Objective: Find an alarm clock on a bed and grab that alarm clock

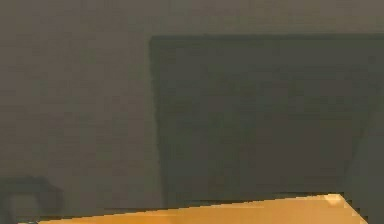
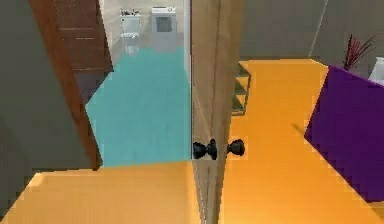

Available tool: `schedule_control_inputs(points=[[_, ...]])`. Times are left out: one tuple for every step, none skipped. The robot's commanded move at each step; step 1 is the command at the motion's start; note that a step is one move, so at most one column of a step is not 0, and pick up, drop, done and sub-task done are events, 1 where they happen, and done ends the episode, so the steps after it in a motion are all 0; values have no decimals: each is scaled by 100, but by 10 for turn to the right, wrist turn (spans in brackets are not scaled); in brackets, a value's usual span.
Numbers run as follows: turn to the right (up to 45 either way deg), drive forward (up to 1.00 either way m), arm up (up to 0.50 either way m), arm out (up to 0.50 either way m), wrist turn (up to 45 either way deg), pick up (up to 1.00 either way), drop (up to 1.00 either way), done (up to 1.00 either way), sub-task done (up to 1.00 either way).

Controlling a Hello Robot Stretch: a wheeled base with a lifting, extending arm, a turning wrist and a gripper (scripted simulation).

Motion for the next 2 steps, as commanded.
schedule_control_inputs(points=[[0, 15, 0, 0, 0, 0, 0, 0, 0], [450, 0, 0, 0, 0, 0, 0, 0, 0]])
